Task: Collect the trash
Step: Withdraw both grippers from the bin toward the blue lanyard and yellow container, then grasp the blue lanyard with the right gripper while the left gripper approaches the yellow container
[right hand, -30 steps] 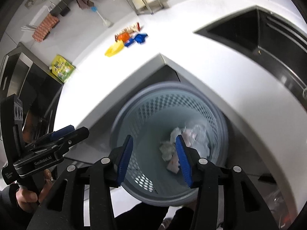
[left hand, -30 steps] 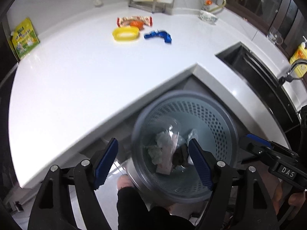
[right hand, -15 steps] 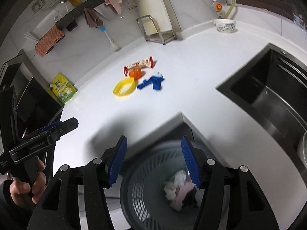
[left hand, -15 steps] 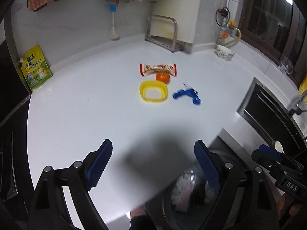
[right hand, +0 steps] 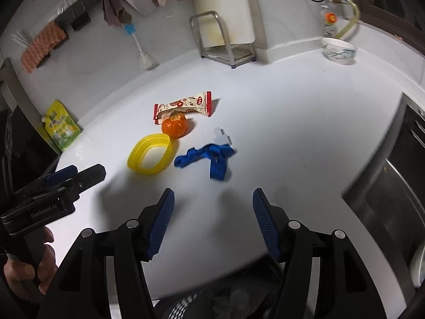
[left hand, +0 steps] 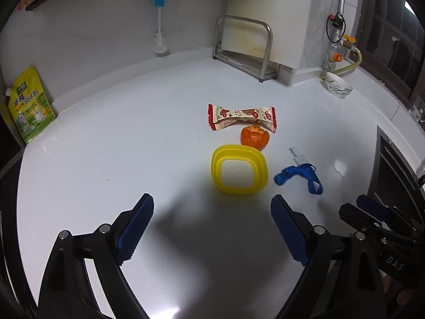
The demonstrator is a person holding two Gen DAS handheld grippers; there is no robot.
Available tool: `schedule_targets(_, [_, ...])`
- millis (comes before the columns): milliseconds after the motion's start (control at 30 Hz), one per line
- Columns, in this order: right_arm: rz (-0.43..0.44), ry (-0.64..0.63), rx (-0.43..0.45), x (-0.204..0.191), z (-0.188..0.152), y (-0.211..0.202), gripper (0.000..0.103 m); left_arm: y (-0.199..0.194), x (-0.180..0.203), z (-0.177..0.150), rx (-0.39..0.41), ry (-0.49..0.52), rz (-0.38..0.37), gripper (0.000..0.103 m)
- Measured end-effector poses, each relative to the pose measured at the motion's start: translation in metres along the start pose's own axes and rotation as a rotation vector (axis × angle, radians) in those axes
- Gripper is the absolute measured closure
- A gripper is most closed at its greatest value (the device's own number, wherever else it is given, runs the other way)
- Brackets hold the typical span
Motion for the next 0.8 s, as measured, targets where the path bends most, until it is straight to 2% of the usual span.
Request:
schedule_targets(133, [-0.017,-0.034,0.012,0.0,0.014,0.023,0.044,0.021,-0.003,0.002,-0.008,-0.005,0.006,0.015])
schedule_targets(367, [-0.06,-0.107,-0.024,0.006,0.024,0.059,0.044,0.043,-0.005,0.0,-0.022,-0.015,0.027,0.015])
schedule_targets(800, [-0.099,-0.234,-0.028,0.001,0.029,0.082,0.044,0.051,-0.003,0.01,-0.015,-0.03,0.013,0.015])
Point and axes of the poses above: each gripper's, at about its wrist camera, not at the fingertips, and y roughly the way its jaws point, x to its right, z to its top, the point moved 9 cm from there along y, roughly the way its jaws point, and after that the axes turned 4 degrees about x, right-handed, at the moved point
